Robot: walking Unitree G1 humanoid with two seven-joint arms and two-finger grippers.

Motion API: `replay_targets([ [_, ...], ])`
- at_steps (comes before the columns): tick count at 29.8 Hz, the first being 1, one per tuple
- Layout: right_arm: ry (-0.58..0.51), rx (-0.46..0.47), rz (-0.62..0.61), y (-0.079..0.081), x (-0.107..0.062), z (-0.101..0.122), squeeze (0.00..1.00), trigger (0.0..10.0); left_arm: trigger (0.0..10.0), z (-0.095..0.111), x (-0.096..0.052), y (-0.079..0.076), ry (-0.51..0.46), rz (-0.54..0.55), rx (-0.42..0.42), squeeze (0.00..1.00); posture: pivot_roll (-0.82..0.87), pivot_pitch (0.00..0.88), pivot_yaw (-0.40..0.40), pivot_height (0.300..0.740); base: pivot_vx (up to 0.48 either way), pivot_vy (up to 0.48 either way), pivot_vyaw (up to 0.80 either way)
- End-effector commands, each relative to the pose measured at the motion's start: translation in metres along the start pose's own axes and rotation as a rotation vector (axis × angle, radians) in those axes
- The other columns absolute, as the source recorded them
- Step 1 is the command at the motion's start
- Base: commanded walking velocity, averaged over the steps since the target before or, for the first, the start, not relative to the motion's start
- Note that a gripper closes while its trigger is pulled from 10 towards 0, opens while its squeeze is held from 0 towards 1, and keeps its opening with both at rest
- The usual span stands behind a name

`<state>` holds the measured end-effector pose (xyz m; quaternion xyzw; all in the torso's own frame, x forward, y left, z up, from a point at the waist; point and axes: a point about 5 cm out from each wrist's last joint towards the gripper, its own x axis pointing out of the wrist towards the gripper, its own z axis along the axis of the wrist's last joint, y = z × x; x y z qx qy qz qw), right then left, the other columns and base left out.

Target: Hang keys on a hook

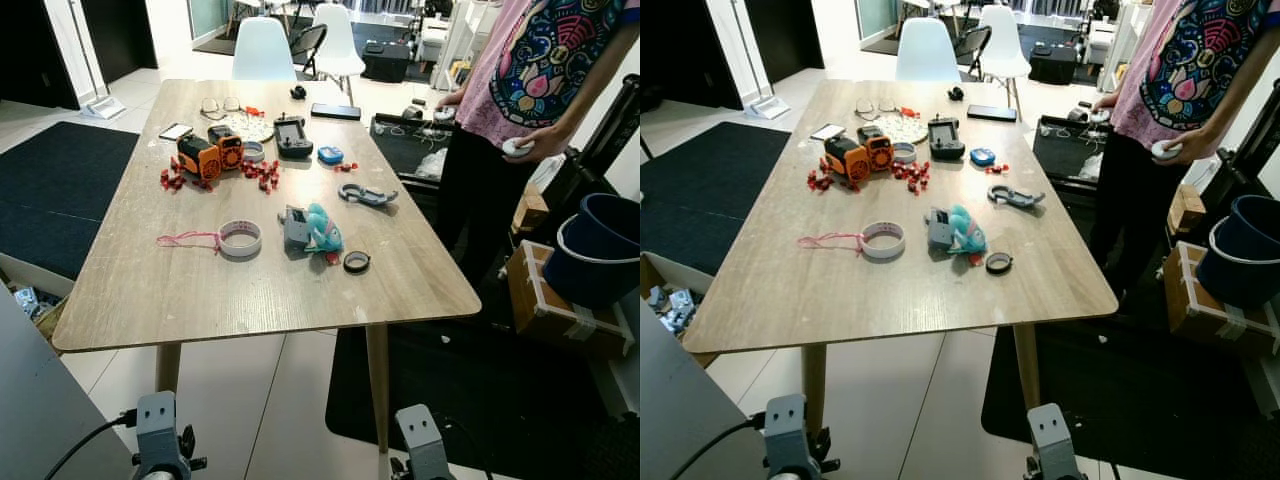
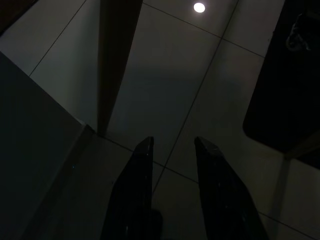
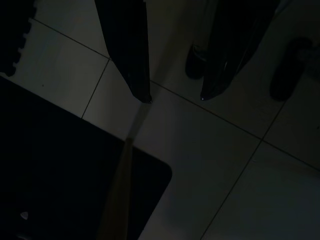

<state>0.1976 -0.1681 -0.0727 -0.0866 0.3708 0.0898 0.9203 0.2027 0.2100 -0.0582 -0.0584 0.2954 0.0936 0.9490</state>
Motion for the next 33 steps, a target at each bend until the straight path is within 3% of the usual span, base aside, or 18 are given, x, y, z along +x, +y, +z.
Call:
replay_targets([
  [1, 0.004, 0.013, -0.01, -0.0022, -0.0004, -0.0008, 0.0, 10.0, 10.0, -0.001, 0.0005, -0.0034, 0.011, -0.008, -0.001, 0.0, 0.07, 0.043, -0.05, 0.74, 0.0, 0.0, 0.0],
  [33, 0.018, 0.002, -0.006, -0.002, -0.0026, -0.0068, 0.0, 10.0, 10.0, -0.0004, 0.0002, -0.0037, 0.004, -0.02, 0.034, 0.0, 0.07, 0.022, -0.052, 0.74, 0.0, 0.0, 0.0],
])
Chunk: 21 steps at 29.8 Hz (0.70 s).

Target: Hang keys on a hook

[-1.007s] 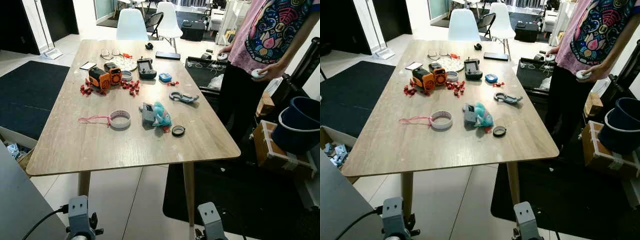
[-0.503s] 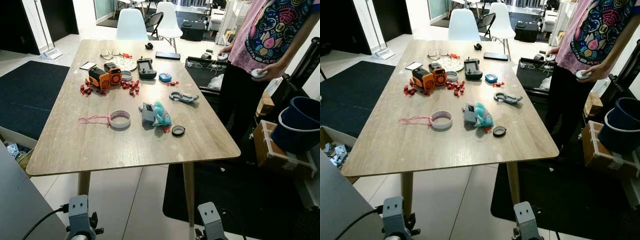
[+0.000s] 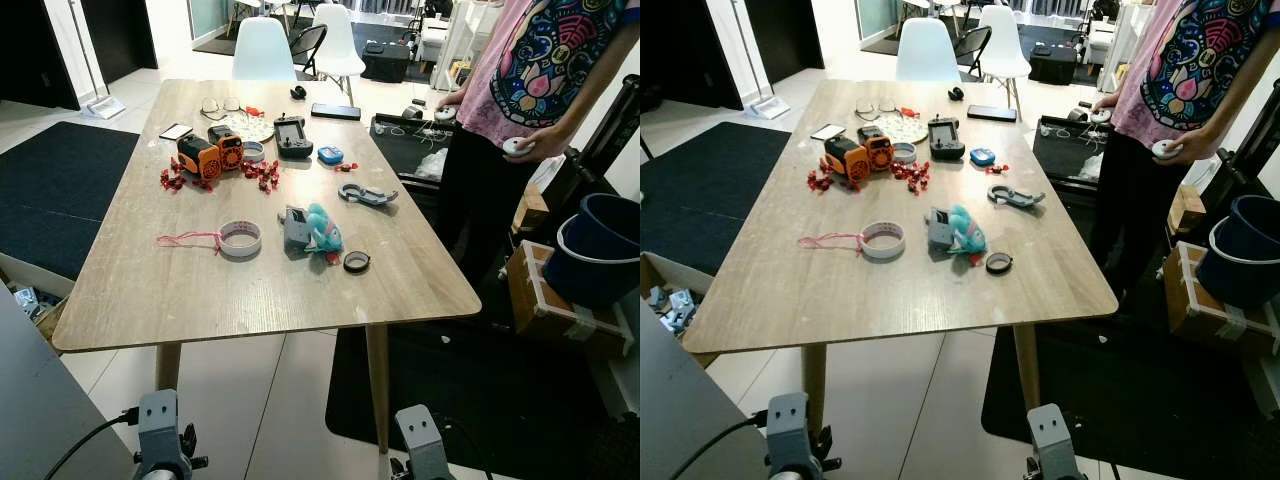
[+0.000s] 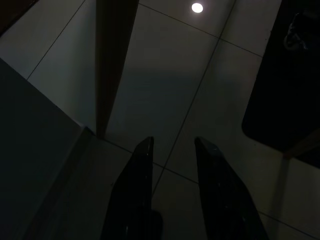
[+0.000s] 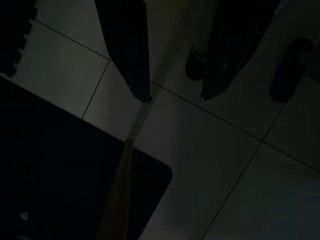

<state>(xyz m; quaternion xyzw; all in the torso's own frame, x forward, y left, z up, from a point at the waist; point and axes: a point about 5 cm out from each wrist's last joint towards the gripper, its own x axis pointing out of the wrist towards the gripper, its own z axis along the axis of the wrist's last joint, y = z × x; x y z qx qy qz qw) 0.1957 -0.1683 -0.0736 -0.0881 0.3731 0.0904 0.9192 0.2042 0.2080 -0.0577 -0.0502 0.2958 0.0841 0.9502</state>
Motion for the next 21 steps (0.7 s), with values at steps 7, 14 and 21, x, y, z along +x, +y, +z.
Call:
replay_targets([
  [7, 0.018, 0.002, -0.004, -0.0027, -0.0021, -0.0056, 0.0, 10.0, 10.0, -0.0022, -0.0008, -0.0013, 0.007, -0.007, 0.02, 0.0, 0.08, 0.024, -0.054, 0.74, 0.0, -0.234, 0.0],
  [14, 0.019, 0.001, -0.002, -0.0004, -0.0014, -0.0048, 0.0, 10.0, 10.0, -0.0026, -0.0011, -0.0009, 0.008, -0.006, 0.023, 0.0, 0.08, 0.025, -0.053, 0.74, 0.0, -0.432, 0.0],
  [21, 0.019, 0.001, 0.001, 0.0018, -0.0014, -0.0052, 0.0, 10.0, 10.0, -0.0028, -0.0013, -0.0007, 0.007, -0.006, 0.022, 0.0, 0.08, 0.029, -0.053, 0.74, 0.0, -0.466, 0.0],
])
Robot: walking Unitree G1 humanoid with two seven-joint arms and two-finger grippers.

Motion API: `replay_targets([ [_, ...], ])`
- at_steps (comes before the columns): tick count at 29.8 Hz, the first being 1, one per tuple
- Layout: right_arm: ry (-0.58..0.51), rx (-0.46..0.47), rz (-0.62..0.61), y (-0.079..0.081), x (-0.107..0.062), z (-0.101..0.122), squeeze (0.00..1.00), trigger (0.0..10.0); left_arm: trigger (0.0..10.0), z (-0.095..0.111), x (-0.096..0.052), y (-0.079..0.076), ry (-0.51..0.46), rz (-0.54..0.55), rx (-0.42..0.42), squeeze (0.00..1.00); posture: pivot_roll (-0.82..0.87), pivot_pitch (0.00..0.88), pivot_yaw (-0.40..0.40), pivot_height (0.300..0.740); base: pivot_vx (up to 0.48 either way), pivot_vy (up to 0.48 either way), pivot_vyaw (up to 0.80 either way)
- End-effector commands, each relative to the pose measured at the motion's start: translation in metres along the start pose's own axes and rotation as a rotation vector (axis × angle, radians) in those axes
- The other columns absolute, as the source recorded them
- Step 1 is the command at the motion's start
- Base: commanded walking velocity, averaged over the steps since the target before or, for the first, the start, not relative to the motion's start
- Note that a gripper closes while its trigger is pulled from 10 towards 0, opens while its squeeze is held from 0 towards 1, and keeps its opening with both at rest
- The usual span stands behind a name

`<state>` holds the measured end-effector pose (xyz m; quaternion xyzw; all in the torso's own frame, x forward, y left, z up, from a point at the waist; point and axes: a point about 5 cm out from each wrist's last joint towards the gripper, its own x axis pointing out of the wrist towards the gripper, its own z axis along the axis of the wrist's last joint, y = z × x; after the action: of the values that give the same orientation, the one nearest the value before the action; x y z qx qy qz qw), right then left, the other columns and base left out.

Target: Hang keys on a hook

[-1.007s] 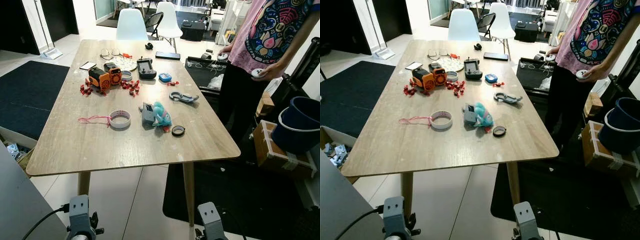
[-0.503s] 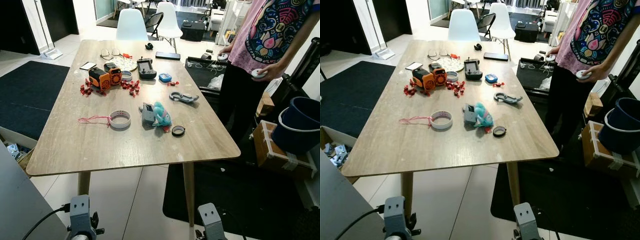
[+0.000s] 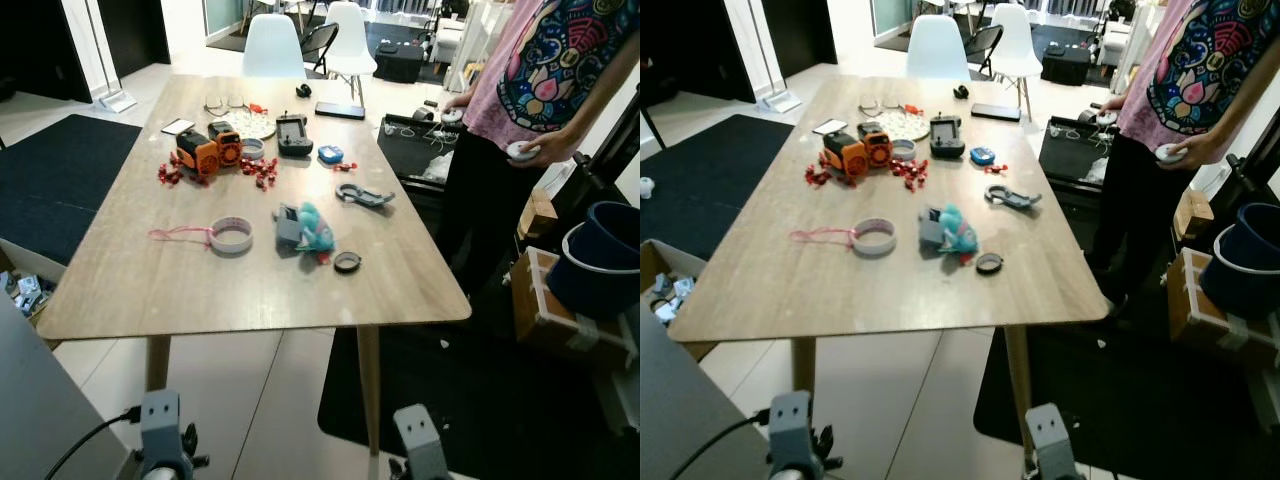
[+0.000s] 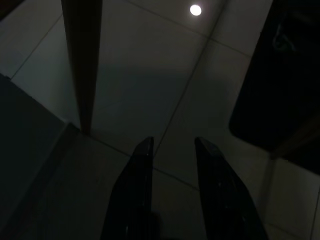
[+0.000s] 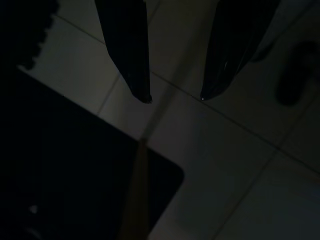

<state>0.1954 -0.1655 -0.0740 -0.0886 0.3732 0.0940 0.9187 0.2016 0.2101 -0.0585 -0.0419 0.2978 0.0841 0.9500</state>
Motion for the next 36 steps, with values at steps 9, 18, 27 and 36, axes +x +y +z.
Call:
replay_targets([
  [9, 0.025, 0.012, -0.011, -0.002, -0.003, -0.009, 0.0, 10.0, 10.0, 0.001, 0.001, -0.004, 0.0, -0.021, -0.004, 0.0, 0.07, 0.04, -0.039, 0.74, 0.0, -0.256, 0.0],
  [18, 0.022, 0.019, -0.019, -0.005, -0.005, -0.012, 0.0, 10.0, 10.0, 0.005, 0.003, -0.003, -0.009, -0.033, 0.004, 0.0, 0.07, 0.063, -0.033, 0.74, 0.0, 0.0, 0.0],
  [27, 0.004, 0.007, -0.021, -0.01, -0.005, -0.009, 0.0, 10.0, 10.0, -0.005, -0.002, -0.005, 0.013, -0.031, -0.01, 0.0, 0.08, 0.085, -0.05, 0.74, 0.0, 0.0, 0.0],
  [36, -0.015, -0.003, -0.012, -0.009, -0.004, -0.004, 0.0, 10.0, 10.0, -0.011, -0.006, -0.006, 0.022, -0.029, -0.019, 0.0, 0.08, 0.087, -0.057, 0.74, 0.0, 0.294, 0.0],
])
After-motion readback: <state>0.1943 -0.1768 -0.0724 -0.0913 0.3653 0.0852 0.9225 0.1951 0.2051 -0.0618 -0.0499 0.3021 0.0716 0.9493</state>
